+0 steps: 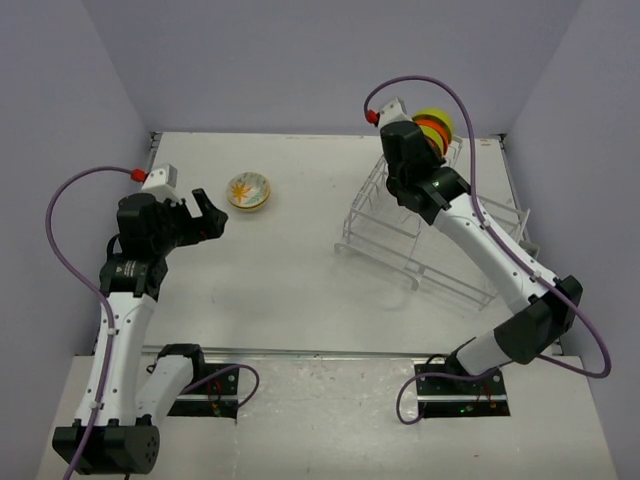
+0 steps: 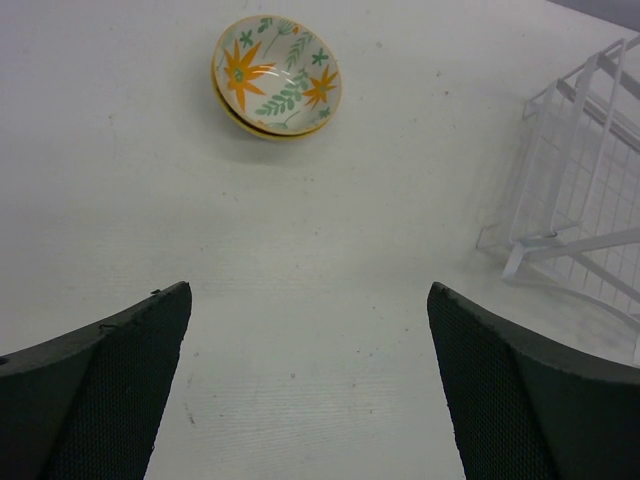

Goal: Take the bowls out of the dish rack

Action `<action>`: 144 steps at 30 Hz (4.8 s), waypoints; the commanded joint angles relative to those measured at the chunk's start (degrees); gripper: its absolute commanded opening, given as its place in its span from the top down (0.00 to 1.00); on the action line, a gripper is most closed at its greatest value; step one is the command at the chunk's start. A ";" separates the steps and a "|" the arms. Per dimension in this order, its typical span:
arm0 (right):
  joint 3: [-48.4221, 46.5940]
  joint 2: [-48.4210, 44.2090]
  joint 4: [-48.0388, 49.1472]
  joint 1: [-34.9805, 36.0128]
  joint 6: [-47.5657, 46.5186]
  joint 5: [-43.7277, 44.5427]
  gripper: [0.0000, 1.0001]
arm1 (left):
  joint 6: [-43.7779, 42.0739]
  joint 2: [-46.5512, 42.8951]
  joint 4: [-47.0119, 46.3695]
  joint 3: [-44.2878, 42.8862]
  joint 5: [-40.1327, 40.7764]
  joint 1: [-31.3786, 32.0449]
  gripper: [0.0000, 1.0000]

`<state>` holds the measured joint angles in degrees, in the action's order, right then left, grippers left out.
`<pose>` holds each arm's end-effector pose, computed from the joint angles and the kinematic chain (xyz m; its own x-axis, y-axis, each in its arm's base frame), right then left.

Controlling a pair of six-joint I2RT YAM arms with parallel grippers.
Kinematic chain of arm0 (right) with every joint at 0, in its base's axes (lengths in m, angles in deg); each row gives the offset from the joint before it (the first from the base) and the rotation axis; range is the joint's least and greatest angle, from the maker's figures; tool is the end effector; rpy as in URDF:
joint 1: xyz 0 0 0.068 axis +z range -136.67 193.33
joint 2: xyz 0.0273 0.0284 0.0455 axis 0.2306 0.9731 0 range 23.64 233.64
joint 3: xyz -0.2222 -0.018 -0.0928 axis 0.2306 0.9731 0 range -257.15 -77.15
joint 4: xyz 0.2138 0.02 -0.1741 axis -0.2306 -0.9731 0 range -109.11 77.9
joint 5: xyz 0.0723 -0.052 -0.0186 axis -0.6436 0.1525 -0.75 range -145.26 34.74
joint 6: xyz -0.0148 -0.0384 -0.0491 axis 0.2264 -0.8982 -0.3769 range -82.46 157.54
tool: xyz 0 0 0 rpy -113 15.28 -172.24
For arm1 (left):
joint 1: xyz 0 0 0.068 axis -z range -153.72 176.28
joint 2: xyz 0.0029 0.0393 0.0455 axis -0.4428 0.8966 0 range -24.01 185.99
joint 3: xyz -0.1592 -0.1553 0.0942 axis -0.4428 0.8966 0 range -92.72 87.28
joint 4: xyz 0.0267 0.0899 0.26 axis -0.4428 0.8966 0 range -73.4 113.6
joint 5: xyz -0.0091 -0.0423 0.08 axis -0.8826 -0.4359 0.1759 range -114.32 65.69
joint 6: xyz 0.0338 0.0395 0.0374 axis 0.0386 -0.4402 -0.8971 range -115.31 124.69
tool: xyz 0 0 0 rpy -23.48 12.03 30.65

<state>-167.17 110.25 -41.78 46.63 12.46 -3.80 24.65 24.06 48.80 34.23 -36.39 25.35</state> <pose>0.3201 0.1638 0.3735 -0.4386 -0.6040 -0.6655 0.0644 0.7175 -0.6936 0.2291 -0.0065 0.3122 -0.4879 -0.3419 -0.8032 0.0036 0.9193 -0.3935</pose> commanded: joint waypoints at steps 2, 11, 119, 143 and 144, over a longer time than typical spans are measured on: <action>-1.56 -4.43 0.06 1.50 2.22 -0.22 1.00 | 0.60 0.88 -2.67 -5.30 -3.65 0.31 0.00; -6.22 -8.82 -8.28 1.59 12.50 -11.72 1.00 | 3.32 3.95 -3.11 -14.52 -10.86 4.43 0.00; -7.10 -1.88 -0.03 -2.71 4.60 -1.71 1.00 | 6.14 9.67 1.90 -15.67 14.54 28.87 0.00; -7.01 -8.74 -14.98 -1.22 40.90 -60.07 1.00 | -6.26 32.78 -8.04 -36.33 25.07 46.81 0.67; -6.93 -8.91 -14.98 -1.13 40.99 -59.99 1.00 | -5.91 33.05 -8.04 -35.98 25.95 46.89 0.79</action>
<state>-173.40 103.65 -58.69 45.14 50.53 -58.94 19.95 56.19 40.43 -0.46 -15.23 72.08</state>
